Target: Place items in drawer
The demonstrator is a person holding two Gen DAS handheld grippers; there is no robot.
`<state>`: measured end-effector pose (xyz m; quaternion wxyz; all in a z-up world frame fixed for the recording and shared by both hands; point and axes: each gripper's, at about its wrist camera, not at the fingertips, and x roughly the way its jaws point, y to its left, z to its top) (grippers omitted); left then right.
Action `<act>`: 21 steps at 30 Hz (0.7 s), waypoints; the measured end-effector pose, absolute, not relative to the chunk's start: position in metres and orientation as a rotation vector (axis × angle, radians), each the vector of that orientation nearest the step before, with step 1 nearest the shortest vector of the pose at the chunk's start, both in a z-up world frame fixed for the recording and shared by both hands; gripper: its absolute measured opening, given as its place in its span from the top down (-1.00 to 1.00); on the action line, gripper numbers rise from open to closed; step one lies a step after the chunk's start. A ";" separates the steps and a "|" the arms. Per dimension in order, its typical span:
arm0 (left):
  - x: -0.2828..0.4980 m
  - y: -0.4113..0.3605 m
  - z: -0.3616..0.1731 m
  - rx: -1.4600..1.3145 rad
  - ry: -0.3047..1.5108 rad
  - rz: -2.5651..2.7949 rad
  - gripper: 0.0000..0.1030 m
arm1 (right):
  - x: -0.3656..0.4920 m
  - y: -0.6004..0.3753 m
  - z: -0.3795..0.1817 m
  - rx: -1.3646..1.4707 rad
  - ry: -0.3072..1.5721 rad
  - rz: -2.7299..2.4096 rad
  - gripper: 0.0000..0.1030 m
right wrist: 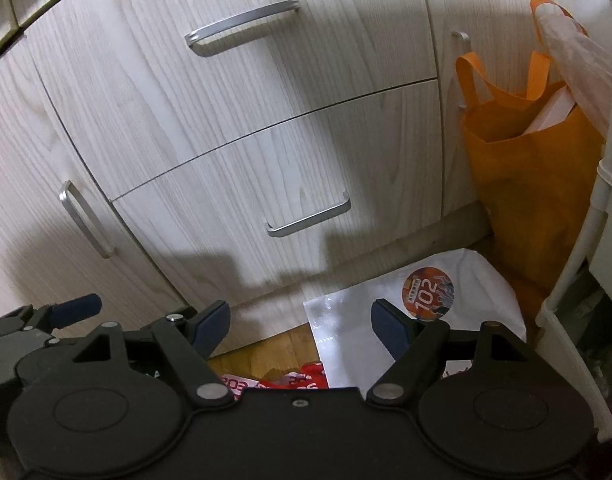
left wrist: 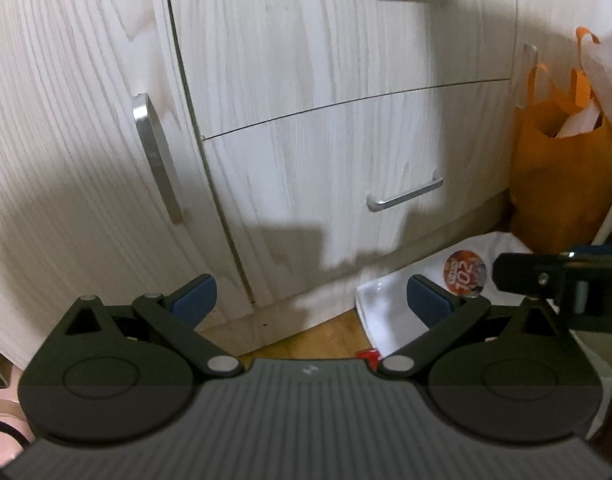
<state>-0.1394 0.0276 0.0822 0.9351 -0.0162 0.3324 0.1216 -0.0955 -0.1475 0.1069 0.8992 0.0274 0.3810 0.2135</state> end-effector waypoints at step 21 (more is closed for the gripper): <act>-0.140 0.015 0.073 -0.057 0.719 0.157 -1.00 | -0.096 -0.137 0.106 0.072 0.777 0.448 -0.59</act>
